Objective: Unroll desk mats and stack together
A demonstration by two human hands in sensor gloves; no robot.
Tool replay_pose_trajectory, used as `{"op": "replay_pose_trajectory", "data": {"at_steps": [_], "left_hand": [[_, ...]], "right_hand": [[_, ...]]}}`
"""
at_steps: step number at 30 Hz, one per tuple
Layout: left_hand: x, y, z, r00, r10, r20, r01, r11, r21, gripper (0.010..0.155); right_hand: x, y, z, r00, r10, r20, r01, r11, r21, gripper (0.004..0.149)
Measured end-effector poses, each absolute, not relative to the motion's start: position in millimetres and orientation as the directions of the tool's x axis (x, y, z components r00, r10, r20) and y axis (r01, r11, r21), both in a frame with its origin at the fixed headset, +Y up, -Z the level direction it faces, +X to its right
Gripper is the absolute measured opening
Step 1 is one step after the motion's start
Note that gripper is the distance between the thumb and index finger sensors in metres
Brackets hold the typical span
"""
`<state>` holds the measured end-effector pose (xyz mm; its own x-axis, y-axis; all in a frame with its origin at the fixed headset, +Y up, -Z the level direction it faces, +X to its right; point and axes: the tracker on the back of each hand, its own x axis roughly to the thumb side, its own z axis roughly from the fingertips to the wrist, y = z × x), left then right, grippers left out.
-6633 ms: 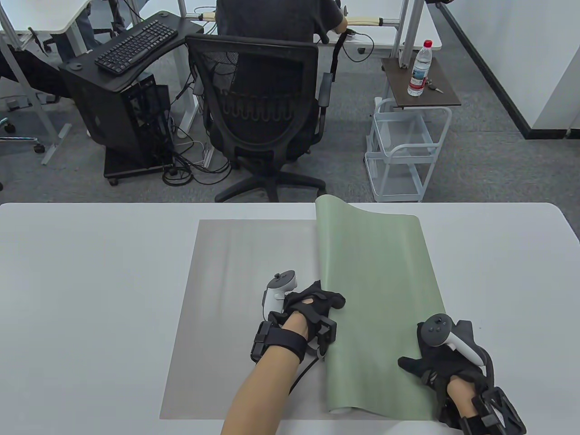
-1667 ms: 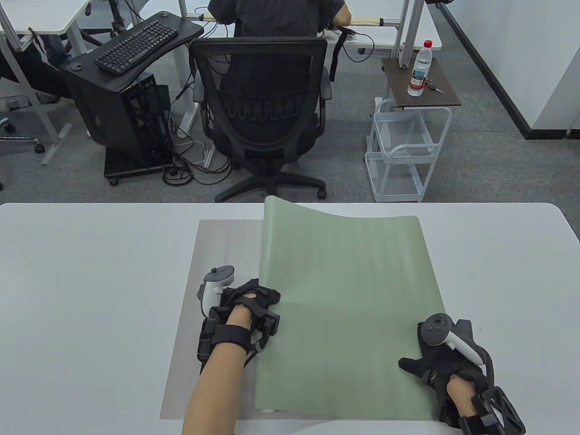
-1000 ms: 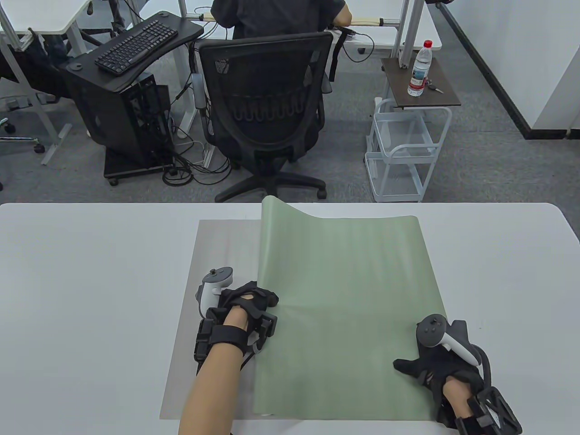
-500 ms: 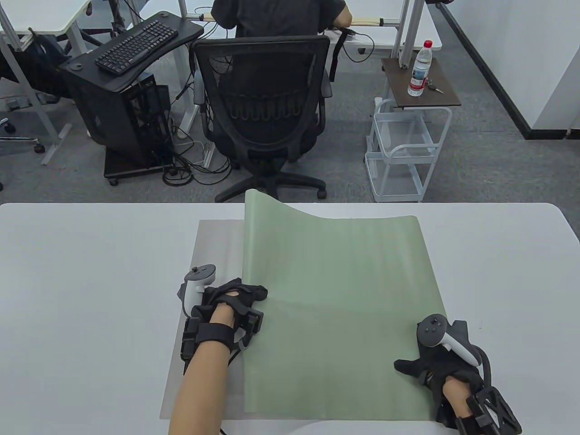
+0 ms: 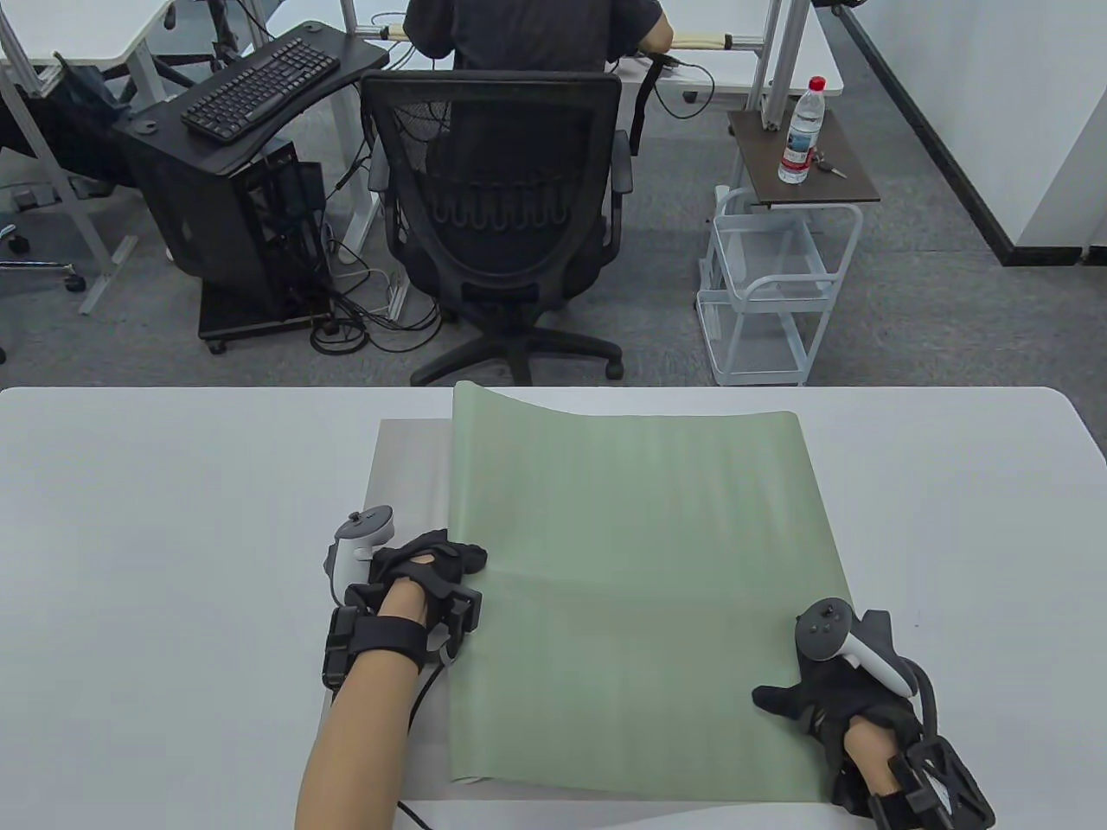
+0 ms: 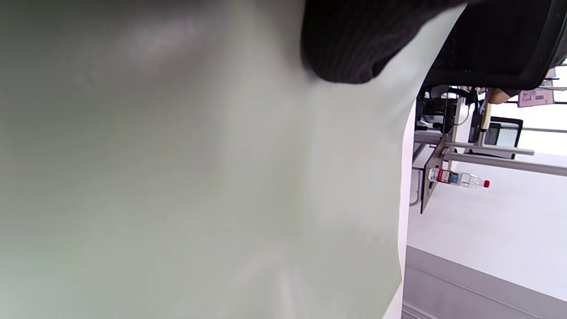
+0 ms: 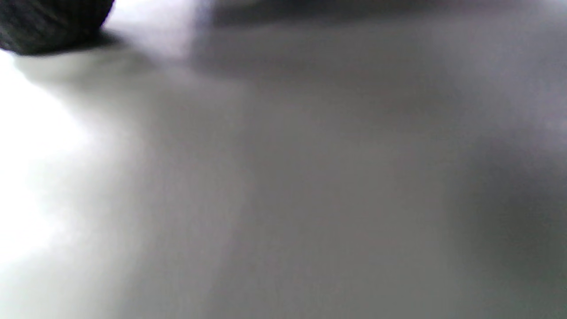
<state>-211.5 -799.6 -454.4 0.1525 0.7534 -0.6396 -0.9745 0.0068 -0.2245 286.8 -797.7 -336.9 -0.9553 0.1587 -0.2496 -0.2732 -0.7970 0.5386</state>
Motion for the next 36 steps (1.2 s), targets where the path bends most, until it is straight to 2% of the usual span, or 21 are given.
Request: {"op": "replay_pose_trajectory", "data": {"at_steps": [4,7,13,18,22,28,31,33,36], "left_hand": [[-216,-797,-457,0.198,0.746,-0.635,-0.967,0.045,-0.249,0.066],[-217,-794,-457,0.187,0.764,-0.618,-0.965,0.024,-0.262,0.059],[-217,-793,-454,0.167,0.782,-0.601,-0.966,0.008,-0.258,0.071],[-212,-790,-454,0.26,0.756,-0.6,-0.957,0.119,-0.264,0.073],[-213,-790,-452,0.226,0.754,-0.616,-0.965,0.089,-0.245,0.075],[-230,-791,-450,0.192,0.745,-0.639,-0.98,0.106,-0.171,0.073],[-233,-789,-453,0.231,0.722,-0.652,-0.972,0.143,-0.186,0.072],[-238,-788,-456,0.266,0.706,-0.657,-0.964,0.195,-0.182,0.068],[-240,-784,-457,0.272,0.709,-0.65,-0.962,0.197,-0.187,0.061]], "right_hand": [[287,-798,-337,-0.955,0.158,-0.25,-0.273,-0.797,0.539,0.104],[287,-797,-337,-0.955,0.157,-0.251,-0.273,-0.795,0.542,0.105],[287,-797,-338,-0.953,0.168,-0.253,-0.284,-0.791,0.541,0.105],[288,-796,-338,-0.953,0.186,-0.241,-0.289,-0.801,0.525,0.105],[285,-799,-339,-0.961,0.153,-0.229,-0.255,-0.807,0.533,0.108],[284,-798,-339,-0.958,0.16,-0.236,-0.266,-0.8,0.537,0.108],[284,-798,-339,-0.958,0.159,-0.238,-0.267,-0.799,0.539,0.108],[284,-798,-339,-0.958,0.158,-0.239,-0.266,-0.798,0.54,0.108],[284,-797,-339,-0.958,0.156,-0.239,-0.265,-0.798,0.541,0.108]]}}
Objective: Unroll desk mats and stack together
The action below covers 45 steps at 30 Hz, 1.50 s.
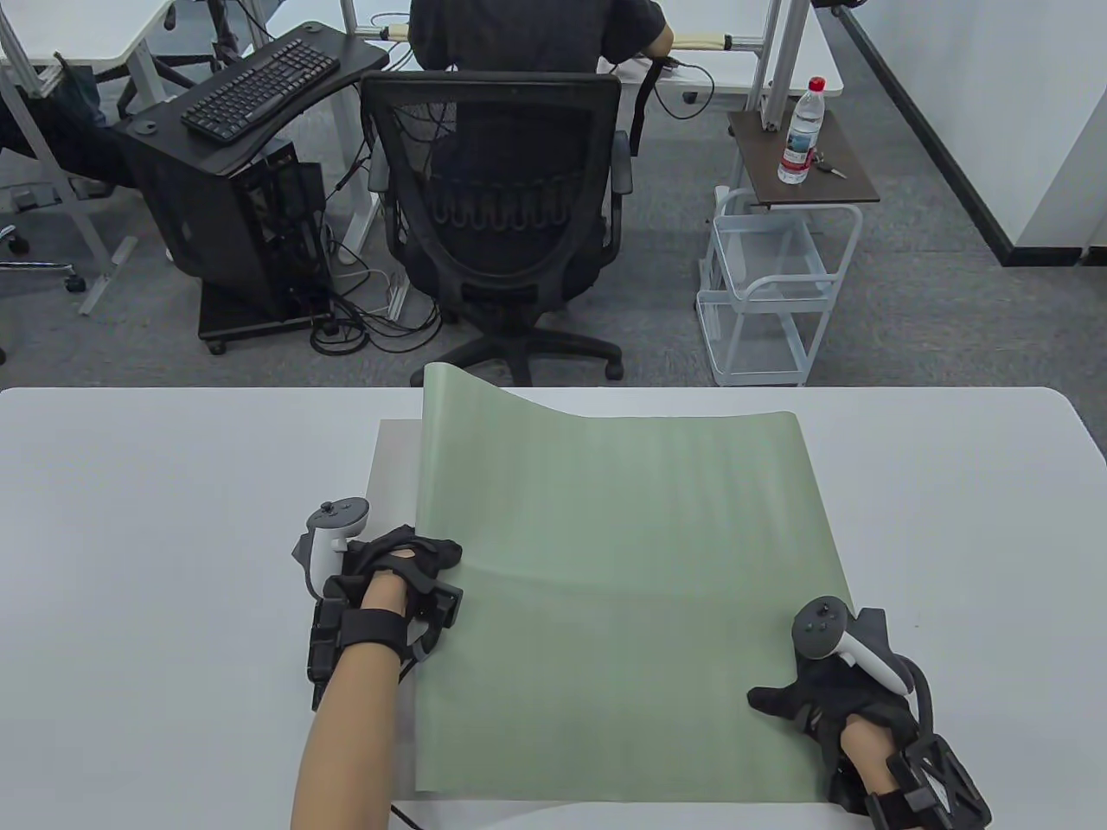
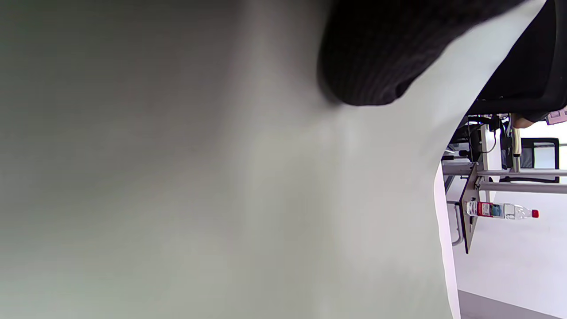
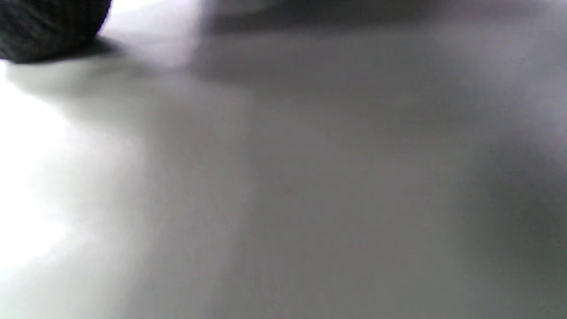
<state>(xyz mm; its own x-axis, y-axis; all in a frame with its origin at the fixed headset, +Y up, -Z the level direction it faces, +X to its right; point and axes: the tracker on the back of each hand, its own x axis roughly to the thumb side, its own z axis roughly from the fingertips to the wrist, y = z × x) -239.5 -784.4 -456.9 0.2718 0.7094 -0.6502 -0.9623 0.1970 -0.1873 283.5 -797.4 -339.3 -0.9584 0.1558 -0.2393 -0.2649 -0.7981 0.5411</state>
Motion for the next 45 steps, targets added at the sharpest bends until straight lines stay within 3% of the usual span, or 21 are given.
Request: {"op": "replay_pose_trajectory", "data": {"at_steps": [5,13,18,20,22,25,31,40,42,45], "left_hand": [[-249,-778,-459,0.252,0.733,-0.632,-0.967,0.17,-0.188,0.065],[-274,-773,-456,0.293,0.716,-0.633,-0.955,0.242,-0.169,0.071],[-291,-772,-456,0.298,0.724,-0.622,-0.951,0.279,-0.13,0.057],[-290,-773,-457,0.32,0.741,-0.59,-0.947,0.26,-0.188,0.053],[-283,-769,-459,0.389,0.726,-0.568,-0.921,0.331,-0.206,0.054],[-268,-762,-462,0.549,0.65,-0.525,-0.824,0.524,-0.215,0.054],[-222,-748,-470,0.754,0.481,-0.447,-0.622,0.742,-0.25,0.082],[-214,-742,-467,0.789,0.347,-0.507,-0.511,0.83,-0.226,0.091],[-218,-744,-469,0.806,0.215,-0.551,-0.424,0.86,-0.284,0.089],[-222,-749,-472,0.8,0.129,-0.586,-0.378,0.866,-0.326,0.087]], "right_hand": [[283,-797,-340,-0.959,0.153,-0.24,-0.264,-0.797,0.544,0.108],[283,-797,-341,-0.96,0.147,-0.237,-0.257,-0.798,0.545,0.109],[283,-797,-341,-0.961,0.146,-0.235,-0.254,-0.802,0.541,0.108],[282,-797,-341,-0.962,0.143,-0.233,-0.251,-0.802,0.542,0.108],[282,-797,-342,-0.962,0.142,-0.234,-0.25,-0.802,0.543,0.108],[282,-797,-341,-0.962,0.142,-0.231,-0.248,-0.804,0.54,0.108],[281,-797,-341,-0.963,0.14,-0.229,-0.245,-0.808,0.536,0.108],[281,-798,-341,-0.964,0.142,-0.225,-0.244,-0.811,0.532,0.108],[281,-798,-341,-0.964,0.144,-0.225,-0.246,-0.809,0.533,0.108],[282,-798,-341,-0.963,0.148,-0.225,-0.249,-0.81,0.532,0.108]]}}
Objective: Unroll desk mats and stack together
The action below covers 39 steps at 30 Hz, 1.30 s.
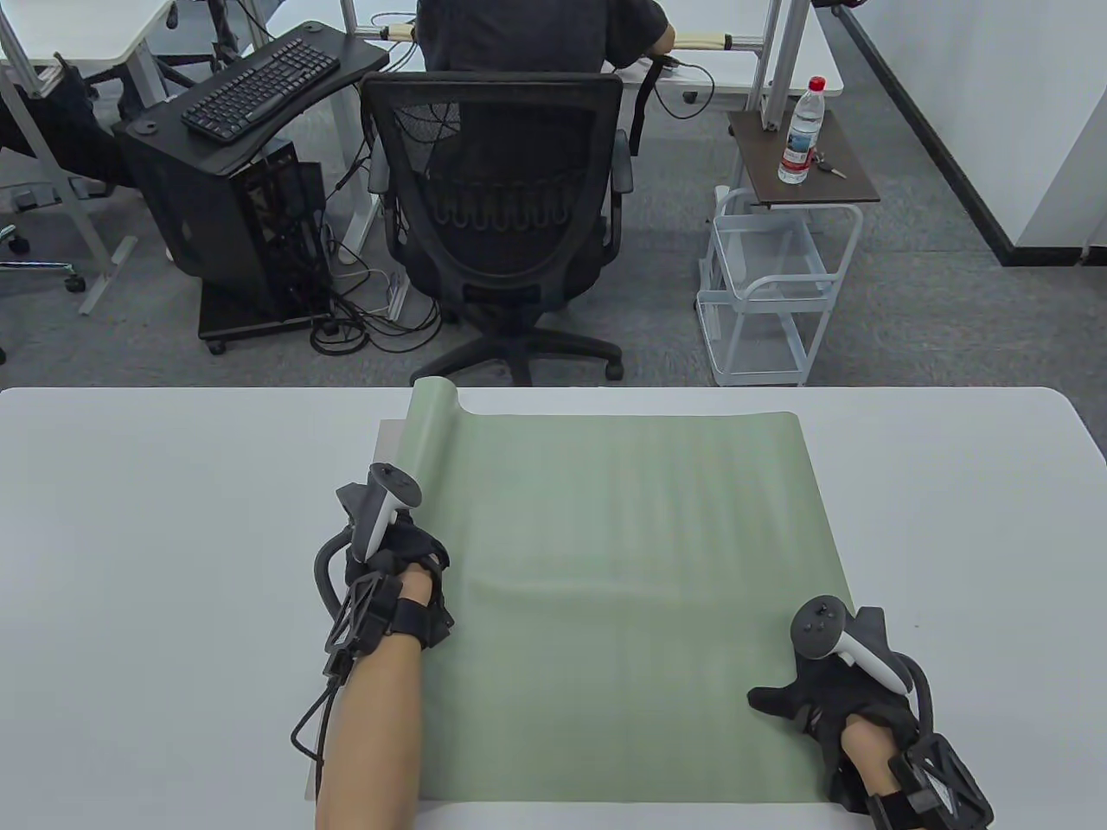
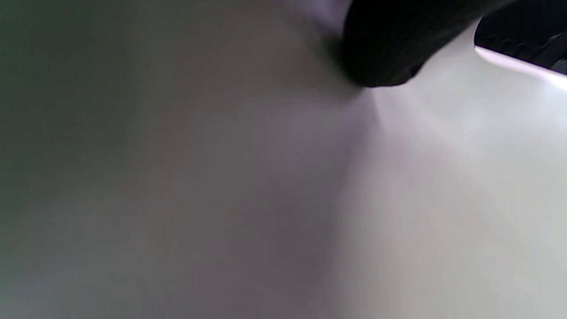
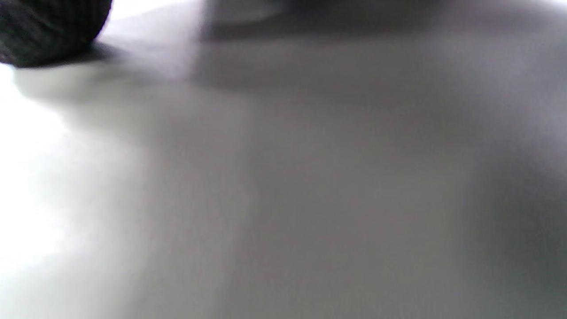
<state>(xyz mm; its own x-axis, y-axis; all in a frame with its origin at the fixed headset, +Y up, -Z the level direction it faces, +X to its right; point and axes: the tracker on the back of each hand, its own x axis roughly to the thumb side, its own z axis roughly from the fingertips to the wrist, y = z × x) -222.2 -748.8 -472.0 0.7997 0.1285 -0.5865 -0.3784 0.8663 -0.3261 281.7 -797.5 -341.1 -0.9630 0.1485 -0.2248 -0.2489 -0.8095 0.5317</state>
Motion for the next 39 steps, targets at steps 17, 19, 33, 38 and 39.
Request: {"op": "replay_pose_trajectory", "data": {"at_steps": [17,19,33,38,39], "left_hand": [[-251,-779,-473,0.763,0.045,-0.645,-0.415,0.8,-0.434,0.08],[-255,-777,-468,0.787,0.038,-0.616,-0.382,0.814,-0.438,0.078],[-289,-758,-393,0.84,0.204,-0.502,-0.485,0.698,-0.527,0.071],[-278,-755,-367,0.912,0.069,-0.405,-0.319,0.74,-0.592,0.072],[-276,-755,-363,0.92,0.045,-0.39,-0.291,0.744,-0.601,0.072]], "right_hand": [[280,-799,-335,-0.971,0.141,-0.191,-0.225,-0.804,0.55,0.104],[280,-800,-336,-0.972,0.135,-0.191,-0.22,-0.801,0.557,0.104],[278,-798,-336,-0.971,0.13,-0.198,-0.221,-0.796,0.563,0.104],[278,-798,-336,-0.971,0.13,-0.199,-0.222,-0.797,0.562,0.104],[278,-798,-336,-0.971,0.13,-0.199,-0.222,-0.797,0.562,0.104]]}}
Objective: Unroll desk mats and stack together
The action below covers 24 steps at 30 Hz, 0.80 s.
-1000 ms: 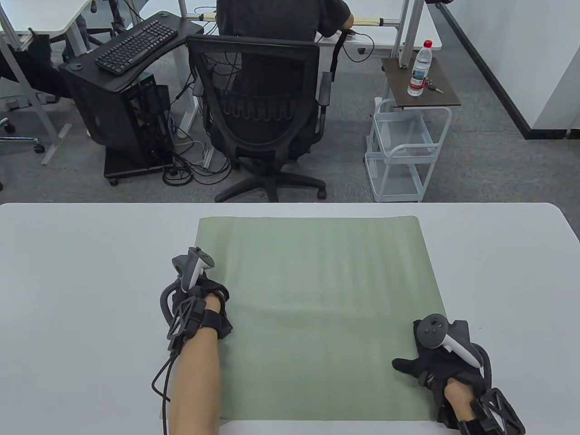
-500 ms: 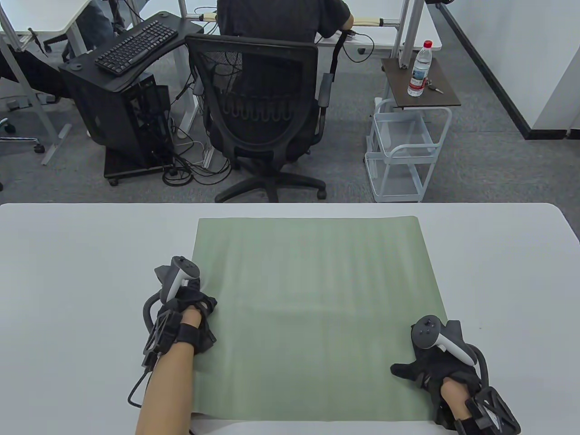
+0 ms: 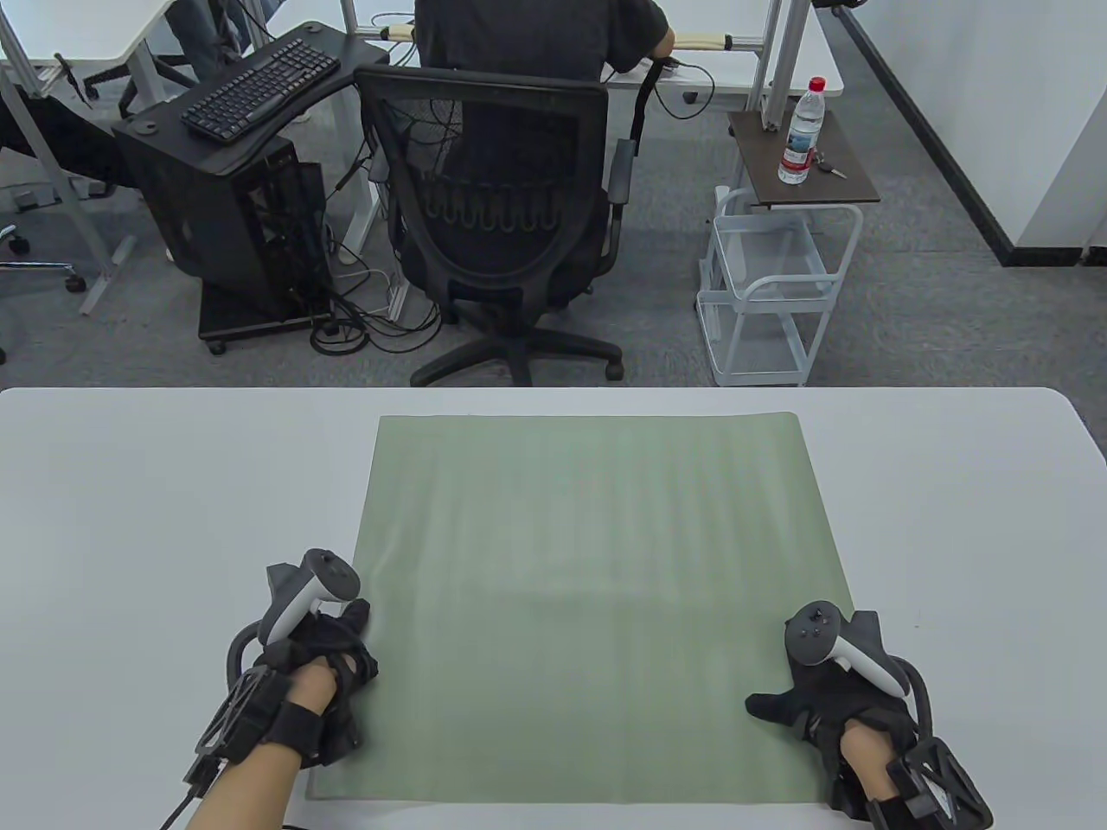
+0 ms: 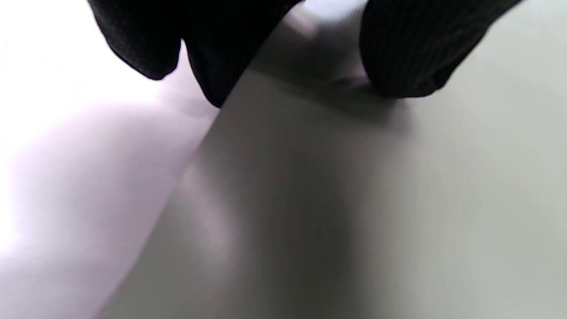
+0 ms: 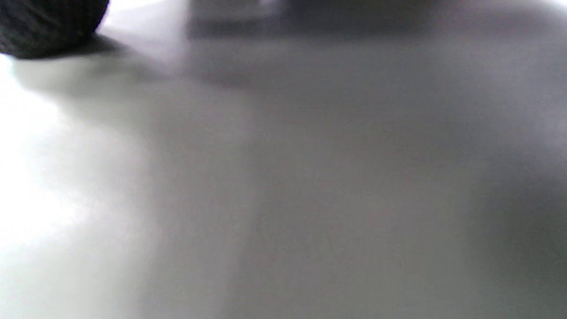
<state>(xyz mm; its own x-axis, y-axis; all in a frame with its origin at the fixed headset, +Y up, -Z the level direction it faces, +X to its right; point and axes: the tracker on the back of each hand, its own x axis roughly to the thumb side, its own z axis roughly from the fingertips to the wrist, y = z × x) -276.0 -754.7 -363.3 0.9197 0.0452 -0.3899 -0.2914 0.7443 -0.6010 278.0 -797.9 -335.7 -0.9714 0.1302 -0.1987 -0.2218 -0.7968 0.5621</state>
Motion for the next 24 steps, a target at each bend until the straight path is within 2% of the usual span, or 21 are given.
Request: {"op": "replay_pose_trajectory", "data": {"at_steps": [8,18,24], "left_hand": [[-255,-752,-331,0.956,-0.161,-0.246,-0.048,0.739,-0.672,0.078],[-242,-769,-310,0.942,-0.318,-0.106,0.141,0.663,-0.735,0.088],[-238,-765,-302,0.923,-0.383,-0.04,0.252,0.68,-0.689,0.083]], "right_hand": [[278,-798,-336,-0.972,0.13,-0.198,-0.221,-0.796,0.563,0.104],[277,-797,-336,-0.972,0.129,-0.196,-0.22,-0.795,0.566,0.104],[277,-797,-336,-0.973,0.126,-0.195,-0.216,-0.796,0.565,0.104]]}}
